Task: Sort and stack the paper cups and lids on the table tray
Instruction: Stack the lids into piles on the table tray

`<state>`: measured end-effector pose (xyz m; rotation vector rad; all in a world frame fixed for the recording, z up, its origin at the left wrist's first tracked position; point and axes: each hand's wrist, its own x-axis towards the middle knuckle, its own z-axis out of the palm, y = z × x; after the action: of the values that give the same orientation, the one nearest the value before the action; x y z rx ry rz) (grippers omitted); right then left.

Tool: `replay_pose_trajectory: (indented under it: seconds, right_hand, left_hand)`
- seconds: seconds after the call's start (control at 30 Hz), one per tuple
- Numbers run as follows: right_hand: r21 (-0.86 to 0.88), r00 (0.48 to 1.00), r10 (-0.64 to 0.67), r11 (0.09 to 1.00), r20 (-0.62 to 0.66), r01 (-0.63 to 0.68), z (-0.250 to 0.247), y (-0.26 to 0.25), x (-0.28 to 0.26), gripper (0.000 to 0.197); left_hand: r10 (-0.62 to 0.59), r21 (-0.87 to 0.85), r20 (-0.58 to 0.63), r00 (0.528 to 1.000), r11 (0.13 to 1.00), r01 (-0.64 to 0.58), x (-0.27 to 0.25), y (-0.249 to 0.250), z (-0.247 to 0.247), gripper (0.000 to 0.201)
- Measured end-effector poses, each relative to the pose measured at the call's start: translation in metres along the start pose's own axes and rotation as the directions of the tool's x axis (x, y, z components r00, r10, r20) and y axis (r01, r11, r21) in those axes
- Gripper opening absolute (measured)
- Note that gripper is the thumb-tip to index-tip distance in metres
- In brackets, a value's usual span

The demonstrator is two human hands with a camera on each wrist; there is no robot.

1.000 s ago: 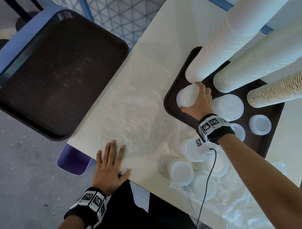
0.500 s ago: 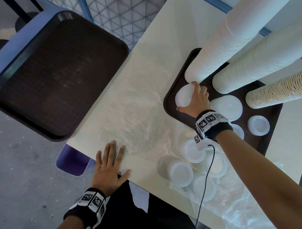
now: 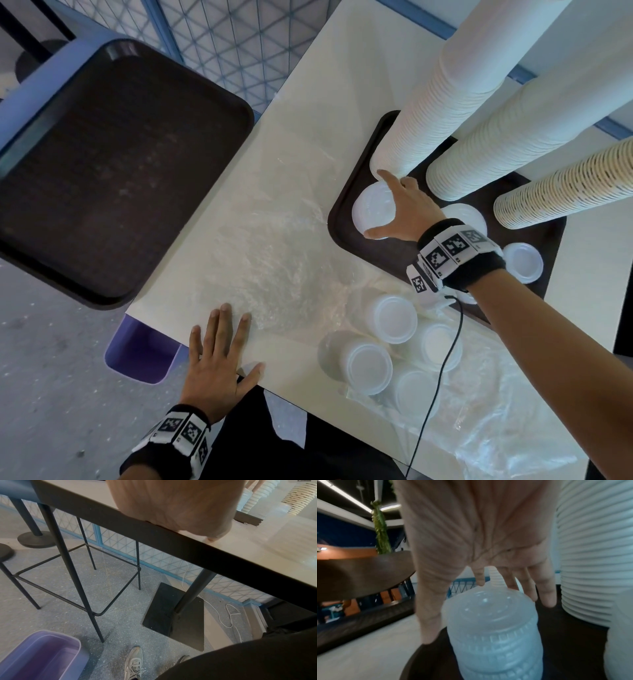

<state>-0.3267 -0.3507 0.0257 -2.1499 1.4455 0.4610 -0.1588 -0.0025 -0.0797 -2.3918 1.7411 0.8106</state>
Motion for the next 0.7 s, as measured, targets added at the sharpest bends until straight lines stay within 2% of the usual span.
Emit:
replay_pose_trajectory:
  seconds: [0.13,0.47,0.7]
  right_hand:
    - [-0.056,0.999,0.006,0.998,0.054,-0.003,0.0030,-0.0028,0.0020,0.101]
    - [-0.082,0.997,0.055,0.995,0.057,-0.050,0.0098,-0.0086,0.0081,0.096]
    - [-0.033,0.998,0.048,0.998,0.038,-0.047,0.0072,-0.0086,0.0045,0.105]
  left_hand:
    - [-0.003,0.007,-0.011,1.000,1.000,0.003,0.0000,-0.0009,0.0018,0.081]
    - [0.005,0.017,-0.016,1.000,1.000,-0.005,-0.0004,-0.0027,0.0029,0.081]
    - [0.003,0.012,0.006,1.000,1.000,-0.003,-0.0008,-0.0023,0.0018,0.081]
